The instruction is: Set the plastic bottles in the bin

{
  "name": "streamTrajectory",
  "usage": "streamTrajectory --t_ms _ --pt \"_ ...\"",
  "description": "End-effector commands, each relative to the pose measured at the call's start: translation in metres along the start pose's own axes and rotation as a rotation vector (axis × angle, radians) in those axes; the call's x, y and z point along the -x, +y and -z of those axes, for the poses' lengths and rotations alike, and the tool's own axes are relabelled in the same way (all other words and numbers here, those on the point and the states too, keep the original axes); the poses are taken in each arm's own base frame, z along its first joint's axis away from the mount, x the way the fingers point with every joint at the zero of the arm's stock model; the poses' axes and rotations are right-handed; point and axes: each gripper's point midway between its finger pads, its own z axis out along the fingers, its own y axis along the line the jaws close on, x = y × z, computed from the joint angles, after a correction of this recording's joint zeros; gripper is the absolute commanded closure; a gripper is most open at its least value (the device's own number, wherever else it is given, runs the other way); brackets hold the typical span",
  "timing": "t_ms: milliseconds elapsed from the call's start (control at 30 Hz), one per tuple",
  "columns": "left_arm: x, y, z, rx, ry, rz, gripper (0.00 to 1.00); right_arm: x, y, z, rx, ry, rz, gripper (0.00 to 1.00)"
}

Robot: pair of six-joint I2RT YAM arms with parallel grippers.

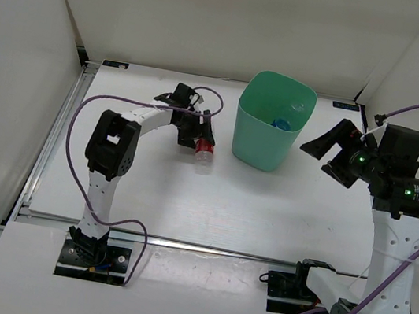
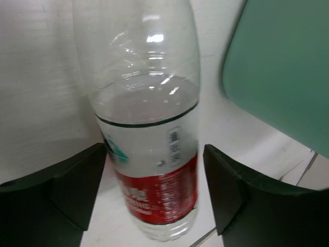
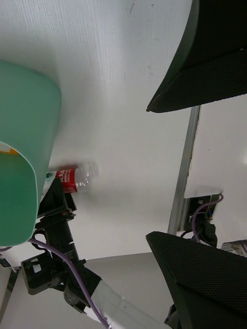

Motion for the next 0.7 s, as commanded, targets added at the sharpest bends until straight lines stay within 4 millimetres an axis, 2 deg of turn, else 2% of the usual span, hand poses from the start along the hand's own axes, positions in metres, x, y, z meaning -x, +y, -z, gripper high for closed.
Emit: streamTrajectory --t_ms 0,33,100,167,200,300,333,433,467,533,567,633,667 --pt "0.003 -0.018 0.003 -0.071 0.011 -0.02 0.15 0.004 0.004 0.007 0.008 -0.02 0.015 0.0" --pt "0.0 -0.016 0.002 -0.066 0.019 -0.016 0.27 0.002 0.002 0.005 0.004 -0.013 0.011 0.0" --pt "-0.006 -0.011 0.0 -0.058 0.032 -0.008 0.37 0.002 0.003 0.005 0.004 -0.013 0.0 0.0" --pt "-0.012 -0.008 0.0 -0.051 0.044 -0.001 0.41 0.0 0.001 0.003 0.0 -0.006 -0.004 0.0" --pt "-0.012 -0.008 0.0 -0.051 0.044 -0.001 0.46 0.0 0.001 0.003 0.0 -0.006 -0.004 0.0" --pt "-0.001 -0.002 0.018 -0.046 0.0 0.012 0.49 -0.002 0.0 0.004 0.0 -0.006 -0.013 0.0" --pt "0.015 -0.004 0.035 -0.047 -0.054 0.023 0.51 -0.002 0.0 0.004 0.0 -0.006 -0.013 0.0" --pt "0.071 -0.028 0.087 -0.083 -0.233 0.013 0.51 -0.007 -0.003 0.002 -0.007 0.005 -0.028 0.0" --pt "0.099 -0.049 0.115 -0.115 -0.324 -0.024 0.51 -0.007 -0.003 0.002 -0.007 0.005 -0.038 0.0" --pt "0.133 -0.066 0.153 -0.151 -0.435 -0.028 0.47 -0.008 -0.003 0.002 -0.003 -0.001 -0.044 0.0" --pt "0.157 -0.096 0.192 -0.215 -0.528 -0.07 0.46 -0.011 -0.006 0.0 -0.01 0.009 -0.05 0.0" --pt "0.175 -0.127 0.222 -0.32 -0.57 -0.08 0.46 -0.012 -0.005 0.0 0.001 0.009 -0.058 0.0" --pt "0.188 -0.131 0.225 -0.348 -0.582 -0.075 0.44 -0.015 -0.008 -0.003 -0.005 0.019 -0.063 0.0"
